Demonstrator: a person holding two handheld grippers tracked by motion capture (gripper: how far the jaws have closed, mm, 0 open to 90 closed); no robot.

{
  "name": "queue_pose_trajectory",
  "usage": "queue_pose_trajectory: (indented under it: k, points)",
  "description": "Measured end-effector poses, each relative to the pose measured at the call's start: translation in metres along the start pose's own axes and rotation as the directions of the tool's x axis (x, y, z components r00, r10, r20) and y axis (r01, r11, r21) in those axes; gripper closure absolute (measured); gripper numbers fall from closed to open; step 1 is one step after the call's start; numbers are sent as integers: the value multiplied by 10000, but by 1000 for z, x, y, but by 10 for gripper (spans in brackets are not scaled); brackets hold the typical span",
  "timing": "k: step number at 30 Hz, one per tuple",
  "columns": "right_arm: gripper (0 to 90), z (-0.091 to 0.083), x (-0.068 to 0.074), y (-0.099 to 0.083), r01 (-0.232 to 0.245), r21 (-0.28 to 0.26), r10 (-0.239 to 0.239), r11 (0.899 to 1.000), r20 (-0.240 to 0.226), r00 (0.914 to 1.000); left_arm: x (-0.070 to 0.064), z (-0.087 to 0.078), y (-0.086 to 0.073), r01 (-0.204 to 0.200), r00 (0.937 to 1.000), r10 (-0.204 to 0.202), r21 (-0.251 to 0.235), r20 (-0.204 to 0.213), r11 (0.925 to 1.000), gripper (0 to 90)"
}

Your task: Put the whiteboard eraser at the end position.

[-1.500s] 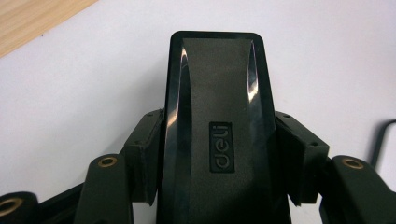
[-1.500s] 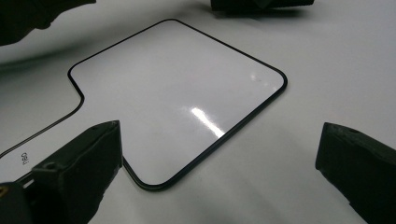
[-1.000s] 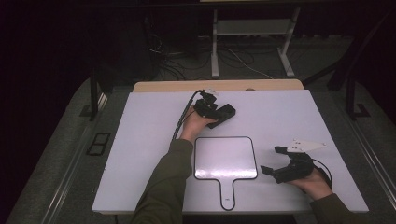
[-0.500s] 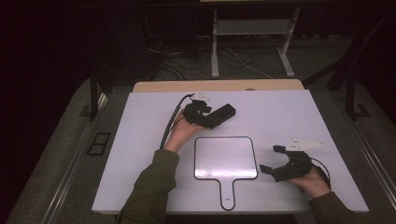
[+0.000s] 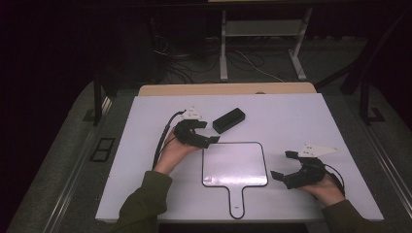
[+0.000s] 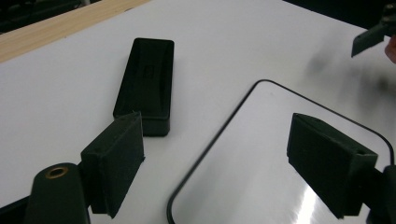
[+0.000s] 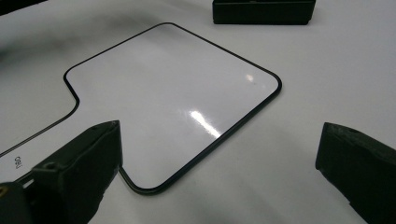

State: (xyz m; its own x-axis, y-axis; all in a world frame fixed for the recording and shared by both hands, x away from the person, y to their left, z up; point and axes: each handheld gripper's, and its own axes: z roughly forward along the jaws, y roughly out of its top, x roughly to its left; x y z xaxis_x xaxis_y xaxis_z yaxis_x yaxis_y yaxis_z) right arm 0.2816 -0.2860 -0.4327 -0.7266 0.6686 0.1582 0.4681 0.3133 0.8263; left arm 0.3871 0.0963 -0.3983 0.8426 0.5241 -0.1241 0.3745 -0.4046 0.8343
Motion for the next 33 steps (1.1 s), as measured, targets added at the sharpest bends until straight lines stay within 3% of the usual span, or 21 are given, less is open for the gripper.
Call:
queue_pose_trajectory:
  k: [11, 18, 25, 33]
  points:
    - [0, -2, -1, -2, -70, 6, 70, 10000, 41, 10000, -25, -25, -31, -85, 9997, 82, -139, -228, 9999, 106]
    - [0, -2, 1, -3, -55, 53, 55, 10000, 15, 10000, -36, -45, -49, -54, 9991, 29, -589, -432, 9982, 55]
    - [0, -4, -1, -4, -144, 22, 144, 9999, 99, 9998, -39, -63, -68, 21, 9986, -68, -892, -532, 9960, 1]
    - [0, -4, -2, -5, -149, 12, 149, 9999, 137, 9998, -39, -78, -92, 262, 9977, -321, -962, -602, 9950, 0]
